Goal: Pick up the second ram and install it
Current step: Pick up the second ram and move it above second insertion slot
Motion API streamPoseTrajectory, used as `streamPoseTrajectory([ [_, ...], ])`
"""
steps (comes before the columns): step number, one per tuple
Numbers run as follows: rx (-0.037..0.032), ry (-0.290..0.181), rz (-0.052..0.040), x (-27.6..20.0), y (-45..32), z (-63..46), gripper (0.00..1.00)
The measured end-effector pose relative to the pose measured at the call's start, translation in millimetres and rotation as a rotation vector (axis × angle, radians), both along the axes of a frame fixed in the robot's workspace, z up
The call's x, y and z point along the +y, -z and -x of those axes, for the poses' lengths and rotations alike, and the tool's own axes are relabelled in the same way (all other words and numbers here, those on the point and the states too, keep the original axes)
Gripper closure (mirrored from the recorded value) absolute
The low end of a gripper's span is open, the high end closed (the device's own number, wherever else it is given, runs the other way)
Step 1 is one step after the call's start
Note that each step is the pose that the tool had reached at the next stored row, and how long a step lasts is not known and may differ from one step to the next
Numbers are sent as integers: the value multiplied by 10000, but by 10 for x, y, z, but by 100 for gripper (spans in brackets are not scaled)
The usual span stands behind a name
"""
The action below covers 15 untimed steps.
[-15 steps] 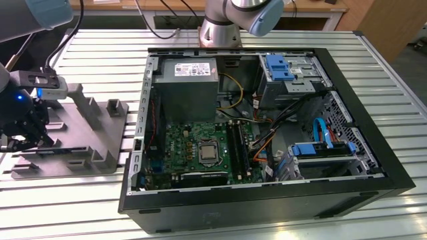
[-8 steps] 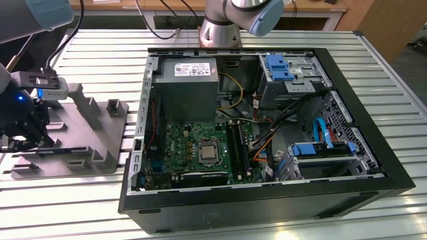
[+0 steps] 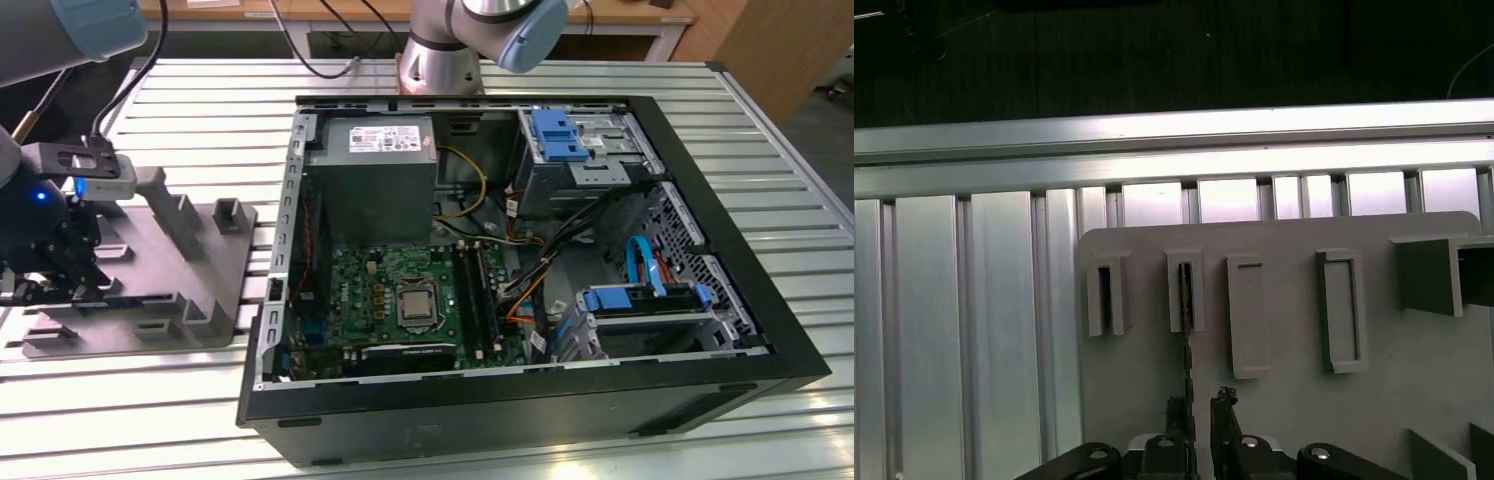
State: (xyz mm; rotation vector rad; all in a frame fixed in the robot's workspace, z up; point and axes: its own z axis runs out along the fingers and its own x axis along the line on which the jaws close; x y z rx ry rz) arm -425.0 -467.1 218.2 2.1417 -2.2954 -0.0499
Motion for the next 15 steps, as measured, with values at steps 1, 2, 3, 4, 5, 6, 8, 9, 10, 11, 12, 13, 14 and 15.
streamPoseTrajectory([
  [1,-1,0,0,0,0,0,76],
  [2,0,0,0,0,0,0,76],
  [3,0,0,0,0,0,0,76],
  [4,-1,0,-1,0,0,0,76],
  [5,-1,0,-1,0,0,0,75],
  [6,-1,0,-1,0,0,0,75],
  [8,-33,-10,-2,0,6,3,69],
  [9,-84,-42,-1,0,12,4,69],
  [10,-117,-74,-1,0,14,6,69],
  [11,-131,-94,-1,0,13,9,69],
  [12,-131,-95,-1,0,13,9,69],
  [13,-133,-96,-1,0,17,16,69],
  [14,-132,-95,0,0,19,24,69],
  [15,-133,-96,-1,0,25,27,69],
])
